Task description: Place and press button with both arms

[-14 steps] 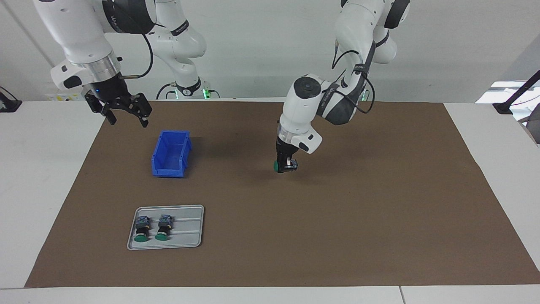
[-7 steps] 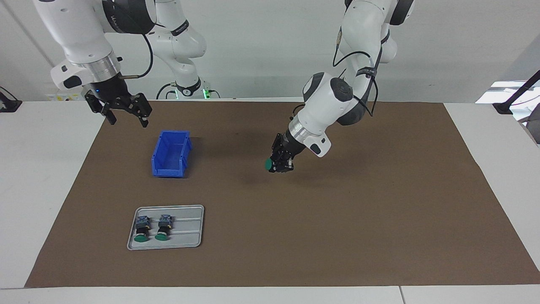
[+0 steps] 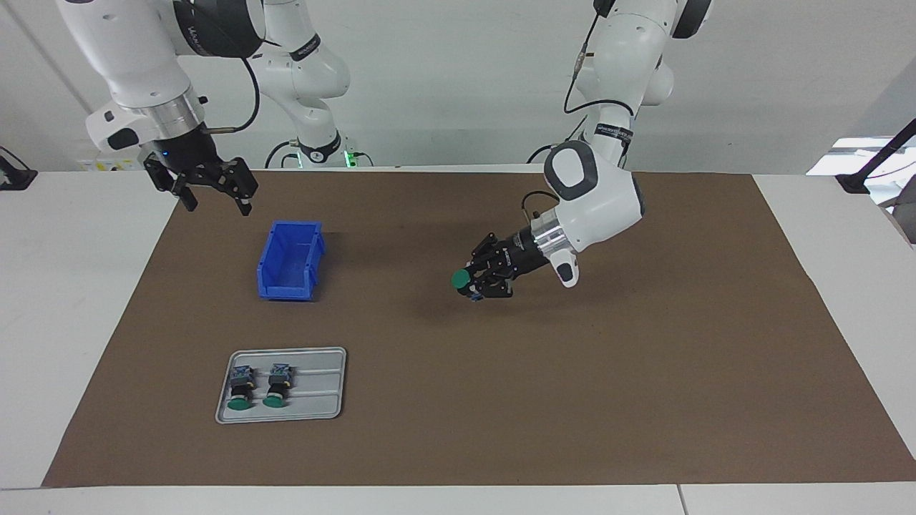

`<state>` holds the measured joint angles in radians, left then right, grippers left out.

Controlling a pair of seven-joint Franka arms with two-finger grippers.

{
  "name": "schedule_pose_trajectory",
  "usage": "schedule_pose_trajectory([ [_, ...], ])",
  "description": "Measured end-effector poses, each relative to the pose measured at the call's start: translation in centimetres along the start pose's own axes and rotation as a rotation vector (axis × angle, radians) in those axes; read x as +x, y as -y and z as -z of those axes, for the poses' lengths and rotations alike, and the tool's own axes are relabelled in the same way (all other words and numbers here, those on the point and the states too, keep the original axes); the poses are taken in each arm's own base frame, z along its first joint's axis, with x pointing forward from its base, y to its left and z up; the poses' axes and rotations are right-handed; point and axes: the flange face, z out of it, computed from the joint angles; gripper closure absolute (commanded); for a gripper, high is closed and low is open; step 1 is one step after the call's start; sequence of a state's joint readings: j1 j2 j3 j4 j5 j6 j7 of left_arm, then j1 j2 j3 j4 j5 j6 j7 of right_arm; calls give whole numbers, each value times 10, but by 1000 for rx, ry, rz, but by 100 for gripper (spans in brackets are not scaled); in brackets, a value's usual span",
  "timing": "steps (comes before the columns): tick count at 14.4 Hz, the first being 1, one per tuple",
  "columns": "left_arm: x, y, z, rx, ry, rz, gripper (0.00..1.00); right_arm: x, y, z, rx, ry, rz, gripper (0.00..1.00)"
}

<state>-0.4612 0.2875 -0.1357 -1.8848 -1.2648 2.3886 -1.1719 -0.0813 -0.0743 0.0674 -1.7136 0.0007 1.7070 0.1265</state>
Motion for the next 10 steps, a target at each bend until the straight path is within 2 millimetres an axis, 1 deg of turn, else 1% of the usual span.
schedule_pose_trajectory([
  [4,14,6,-7,4,12,-55,100,0,0,0,0,0,0,1],
  [10,41,13,-29,5,54,-66,100,0,0,0,0,0,0,1],
])
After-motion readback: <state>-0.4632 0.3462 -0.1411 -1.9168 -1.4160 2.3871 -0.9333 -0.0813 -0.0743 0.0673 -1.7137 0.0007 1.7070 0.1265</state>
